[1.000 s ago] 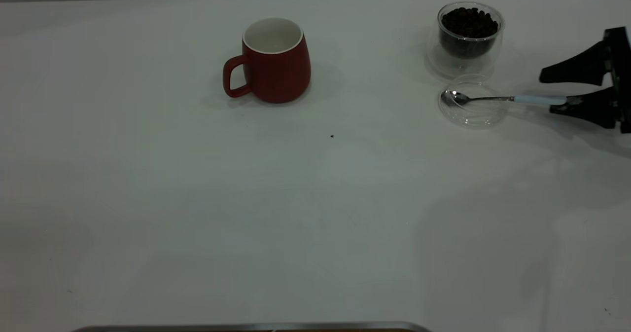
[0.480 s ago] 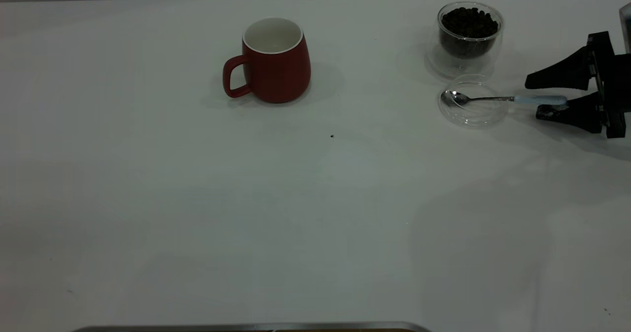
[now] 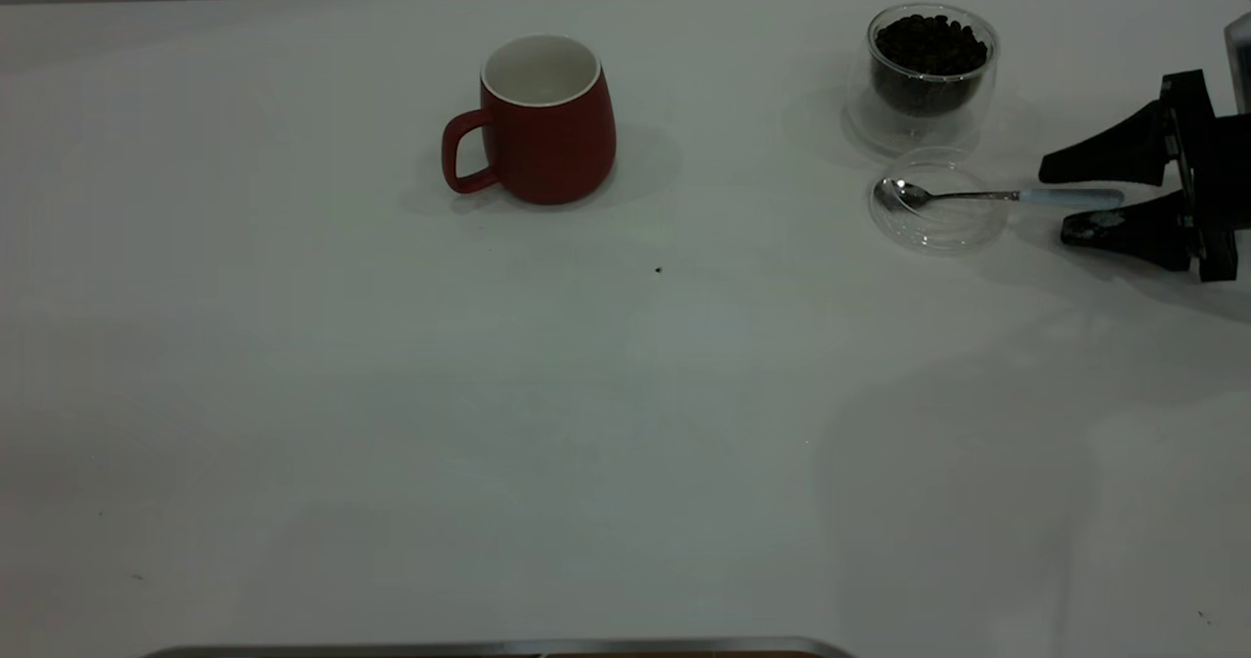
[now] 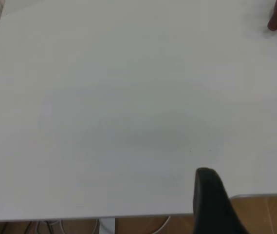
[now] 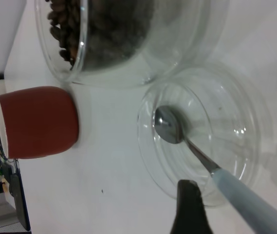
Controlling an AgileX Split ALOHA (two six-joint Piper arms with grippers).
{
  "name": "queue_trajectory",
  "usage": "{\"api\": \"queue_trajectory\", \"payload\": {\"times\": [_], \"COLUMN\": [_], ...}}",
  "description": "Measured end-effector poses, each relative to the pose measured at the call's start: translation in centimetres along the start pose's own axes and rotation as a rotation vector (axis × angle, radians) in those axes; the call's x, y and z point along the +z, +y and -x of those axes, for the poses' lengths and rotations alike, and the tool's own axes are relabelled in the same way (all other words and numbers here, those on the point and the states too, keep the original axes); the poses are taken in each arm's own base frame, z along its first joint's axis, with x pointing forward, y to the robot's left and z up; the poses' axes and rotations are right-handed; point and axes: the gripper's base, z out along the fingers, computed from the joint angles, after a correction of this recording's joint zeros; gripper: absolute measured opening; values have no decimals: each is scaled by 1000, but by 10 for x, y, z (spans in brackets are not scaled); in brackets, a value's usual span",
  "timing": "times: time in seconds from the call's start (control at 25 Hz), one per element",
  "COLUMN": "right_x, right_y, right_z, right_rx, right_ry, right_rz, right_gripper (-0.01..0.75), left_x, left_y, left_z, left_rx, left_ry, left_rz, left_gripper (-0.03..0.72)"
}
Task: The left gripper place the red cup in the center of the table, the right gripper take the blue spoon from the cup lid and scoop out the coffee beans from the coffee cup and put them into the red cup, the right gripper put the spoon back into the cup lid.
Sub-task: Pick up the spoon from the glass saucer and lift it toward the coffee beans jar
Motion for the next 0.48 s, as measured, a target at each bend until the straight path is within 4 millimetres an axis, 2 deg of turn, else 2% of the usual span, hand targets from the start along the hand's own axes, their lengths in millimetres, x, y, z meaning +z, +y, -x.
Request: {"api": "queue_trajectory", "payload": {"times": [0.48], "right_x": [2], "right_y": [-3], "right_z": [1], "right_rx": [36], "right_ry": [-29], "right_rz": [9], "right_gripper": [423], "left_x": [0], "left_y": [0], "left_z": [0], "left_rx": [0], "left_ry": [0], "left_rz": [0], "left_gripper": [444]}}
